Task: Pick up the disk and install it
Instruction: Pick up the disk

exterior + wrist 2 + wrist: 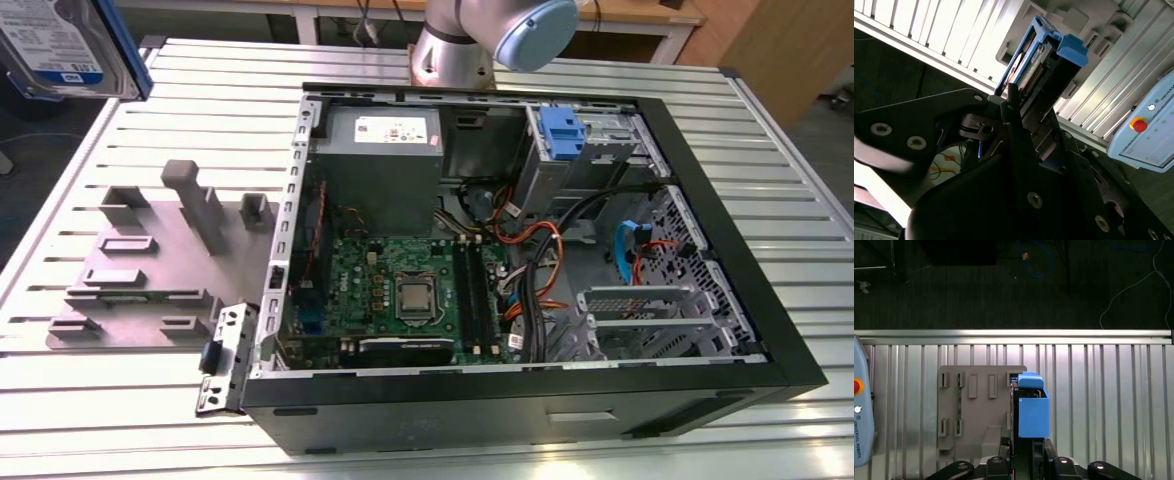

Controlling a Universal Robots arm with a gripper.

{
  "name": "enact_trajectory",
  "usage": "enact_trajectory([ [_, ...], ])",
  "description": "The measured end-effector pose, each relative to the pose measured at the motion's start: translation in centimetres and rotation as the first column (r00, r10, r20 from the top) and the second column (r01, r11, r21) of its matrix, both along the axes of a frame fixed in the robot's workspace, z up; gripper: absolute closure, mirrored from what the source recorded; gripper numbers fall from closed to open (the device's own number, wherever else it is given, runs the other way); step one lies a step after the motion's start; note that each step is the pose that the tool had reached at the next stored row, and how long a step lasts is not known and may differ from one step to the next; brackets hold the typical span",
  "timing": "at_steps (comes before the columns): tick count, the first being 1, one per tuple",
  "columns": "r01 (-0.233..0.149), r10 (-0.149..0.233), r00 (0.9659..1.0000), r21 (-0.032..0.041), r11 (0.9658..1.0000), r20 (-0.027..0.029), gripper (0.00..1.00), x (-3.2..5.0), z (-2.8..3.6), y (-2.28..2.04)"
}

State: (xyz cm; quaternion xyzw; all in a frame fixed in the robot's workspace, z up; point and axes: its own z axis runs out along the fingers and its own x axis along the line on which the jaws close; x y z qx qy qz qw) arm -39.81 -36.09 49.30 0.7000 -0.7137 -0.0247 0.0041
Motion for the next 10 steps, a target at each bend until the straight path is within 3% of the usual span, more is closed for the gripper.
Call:
enact_trajectory([
  [10, 0.0, 0.0, 1.0, -0.0002, 1.0, 0.0, 0.65, 0.0, 0.45, 0.0],
])
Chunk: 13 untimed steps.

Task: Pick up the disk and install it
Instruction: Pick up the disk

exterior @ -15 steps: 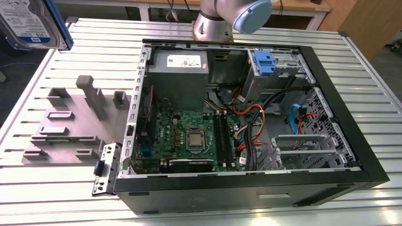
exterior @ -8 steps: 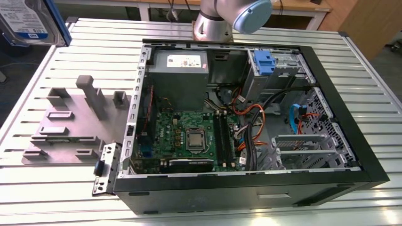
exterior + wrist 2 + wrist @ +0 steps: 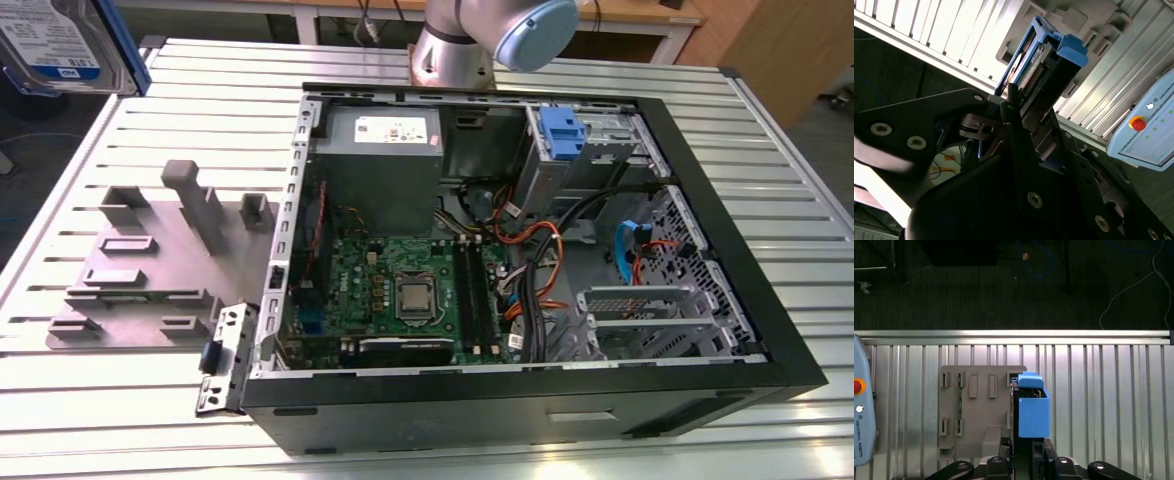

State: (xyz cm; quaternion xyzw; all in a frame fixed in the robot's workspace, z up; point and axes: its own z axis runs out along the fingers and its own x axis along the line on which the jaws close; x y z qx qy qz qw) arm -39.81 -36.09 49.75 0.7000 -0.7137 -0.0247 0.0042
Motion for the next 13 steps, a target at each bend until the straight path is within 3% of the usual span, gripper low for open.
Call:
enact_trajectory([
  [13, 0.0, 0.0, 1.0, -0.0001, 1.0, 0.0, 0.65, 0.0, 0.36, 0.0],
])
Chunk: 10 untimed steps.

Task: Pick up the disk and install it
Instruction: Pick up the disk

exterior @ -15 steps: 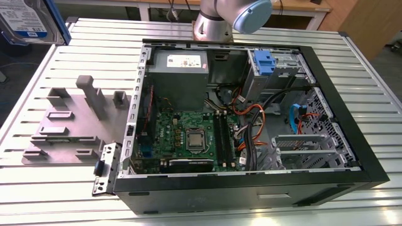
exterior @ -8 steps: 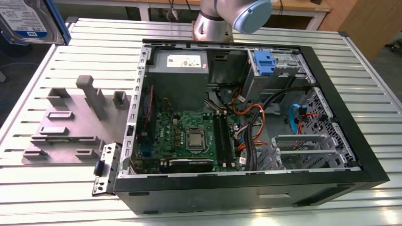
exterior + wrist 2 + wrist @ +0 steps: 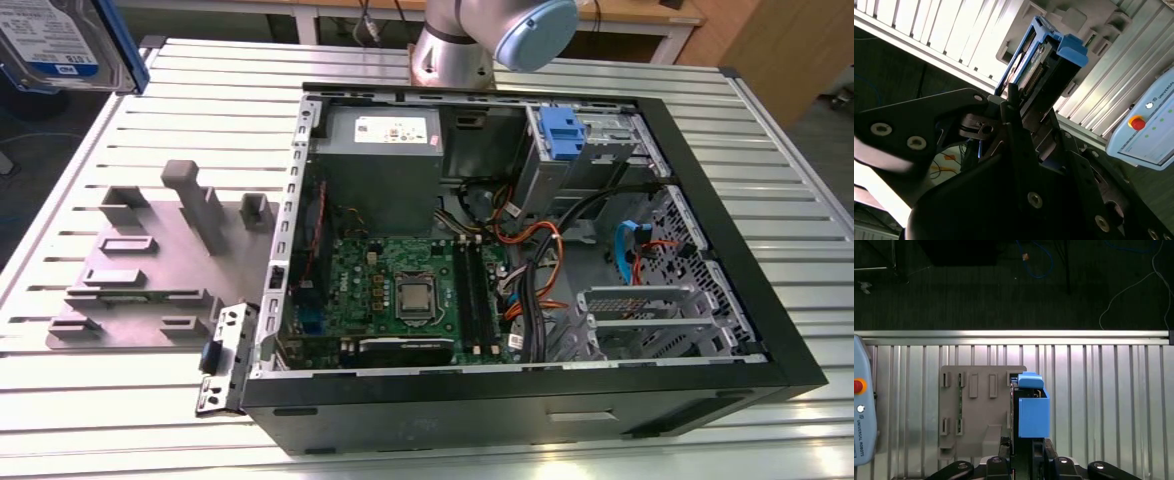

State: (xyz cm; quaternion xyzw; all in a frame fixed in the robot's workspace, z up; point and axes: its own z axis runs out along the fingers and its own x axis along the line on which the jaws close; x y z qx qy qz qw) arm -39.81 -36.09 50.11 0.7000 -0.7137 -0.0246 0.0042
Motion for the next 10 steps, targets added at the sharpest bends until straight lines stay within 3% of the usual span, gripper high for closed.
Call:
enact_trajectory([
  [10, 0.0, 0.0, 1.0, -0.0005, 1.0, 0.0, 0.65, 0.0, 0.64, 0.01],
])
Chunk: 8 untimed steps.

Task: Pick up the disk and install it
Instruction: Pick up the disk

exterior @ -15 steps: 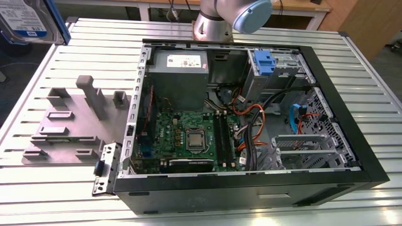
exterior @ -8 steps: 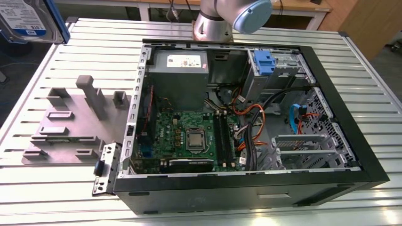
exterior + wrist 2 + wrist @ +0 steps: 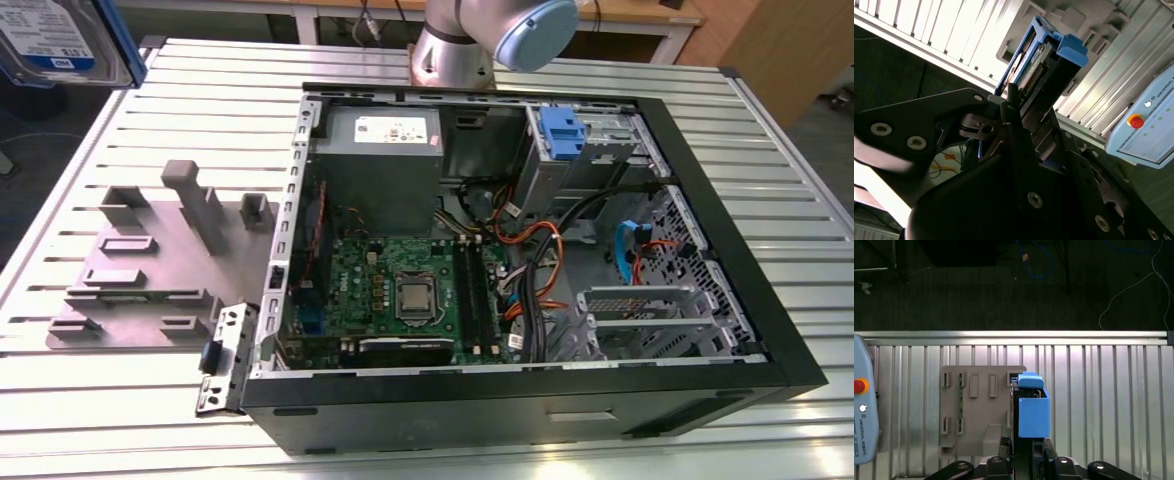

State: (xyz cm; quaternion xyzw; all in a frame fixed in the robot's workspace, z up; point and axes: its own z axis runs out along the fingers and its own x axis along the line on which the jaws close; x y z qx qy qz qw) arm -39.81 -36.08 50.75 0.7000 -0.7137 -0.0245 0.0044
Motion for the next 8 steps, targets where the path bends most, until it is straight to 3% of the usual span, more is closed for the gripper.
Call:
enact_trajectory([
  [8, 0.0, 0.0, 1.0, -0.0001, 1.0, 0.0, 0.65, 0.0, 0.57, 0.0],
])
